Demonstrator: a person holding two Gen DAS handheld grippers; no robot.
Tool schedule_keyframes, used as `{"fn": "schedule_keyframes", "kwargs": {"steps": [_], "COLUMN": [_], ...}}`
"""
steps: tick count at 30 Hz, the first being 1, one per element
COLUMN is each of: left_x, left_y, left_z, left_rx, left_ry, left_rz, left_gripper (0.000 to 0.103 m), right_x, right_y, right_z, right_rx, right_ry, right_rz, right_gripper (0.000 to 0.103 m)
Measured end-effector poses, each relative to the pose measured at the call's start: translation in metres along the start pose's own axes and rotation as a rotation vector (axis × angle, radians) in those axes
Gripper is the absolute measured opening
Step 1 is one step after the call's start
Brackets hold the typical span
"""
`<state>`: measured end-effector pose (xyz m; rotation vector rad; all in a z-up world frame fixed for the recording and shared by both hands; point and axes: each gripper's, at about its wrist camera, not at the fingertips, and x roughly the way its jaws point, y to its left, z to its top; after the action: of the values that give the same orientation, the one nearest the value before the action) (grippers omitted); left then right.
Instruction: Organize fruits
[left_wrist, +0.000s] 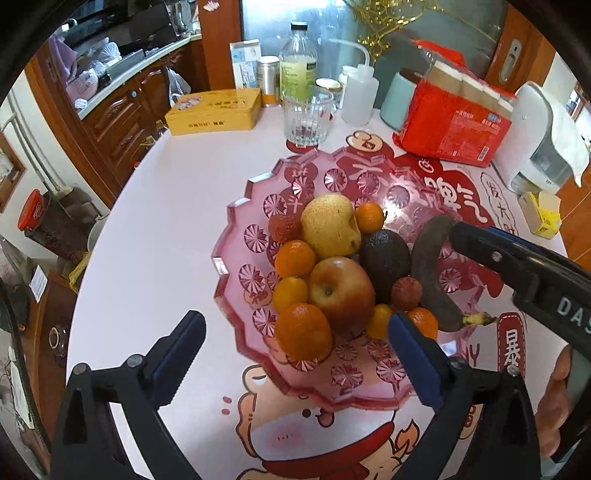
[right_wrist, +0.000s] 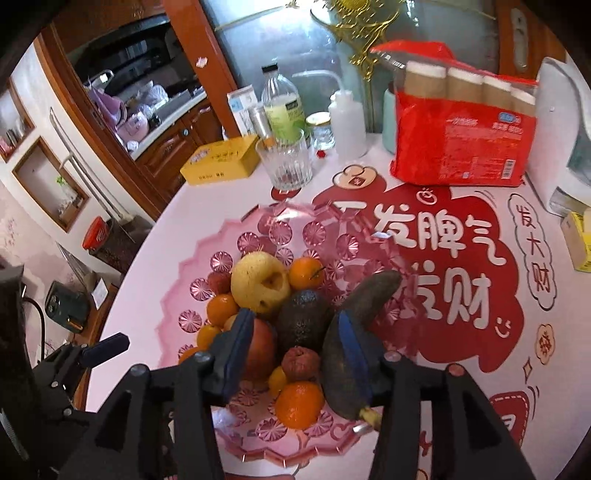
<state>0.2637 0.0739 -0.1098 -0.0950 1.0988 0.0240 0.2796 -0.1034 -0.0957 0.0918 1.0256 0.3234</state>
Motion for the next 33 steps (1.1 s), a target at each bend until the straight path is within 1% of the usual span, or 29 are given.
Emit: {"fn": "schedule_keyframes", "kwargs": {"steps": [1, 2, 4, 7, 11, 17, 19, 26, 33], "left_x": [-0.005, -0.011, -0.025, -0.046, -0.071, -0.107, -0.118, -0.143, -0.170], "left_y": [0.001, 0.001, 0.001, -0.001, -0.009, -0.020, -0.022, -0.029, -0.044], "left_z": [-0.001, -0.001, -0.005, -0.012, -0.028, -0.057, -0.068, -0.107, -0.139], "left_rx": [-0.005, -0.011, -0.023, -0.020, -0.006, 0.011, 0.008, 0.020, 0.051], "left_ry": [-0.007, -0.015, -0.036, -0.067, -0.096, -0.135, -0.144, -0.135, -0.158], "left_rz": [-0.004, -0.008, -0.009, -0.002, -0.005, -0.020, -0.025, -0.011, 0.014], "left_gripper": [0.102, 0.102, 0.102, 0.102, 0.102, 0.102, 0.102, 0.102, 0.102], "right_x": [-0.007, -0.014, -0.030, -0.055, -0.083, -0.121, -0.132, -0.170, -0.197], "right_y": [0.000, -0.001, -0.003, -0.006, -0.007, -0.008, -0.009, -0.013, -0.013], "right_z": [-0.001, -0.003, -0.007, -0.016, -0.032, -0.070, -0.082, -0.125, -0.158], "right_rx": [0.003, 0.007, 0.011, 0.019, 0.026, 0.022, 0.022, 0.029, 0.033], "right_ry": [-0.008, -0.021, -0.049, -0.085, -0.116, -0.144, -0.148, -0.152, -0.150], "right_rz": [-0.003, -0.010, -0.022, -0.028, -0.033, -0.085, -0.089, -0.102, -0.134], "right_gripper": [0.054, 0.059, 0.064, 0.067, 0.068, 0.068, 0.068, 0.068, 0.068]}}
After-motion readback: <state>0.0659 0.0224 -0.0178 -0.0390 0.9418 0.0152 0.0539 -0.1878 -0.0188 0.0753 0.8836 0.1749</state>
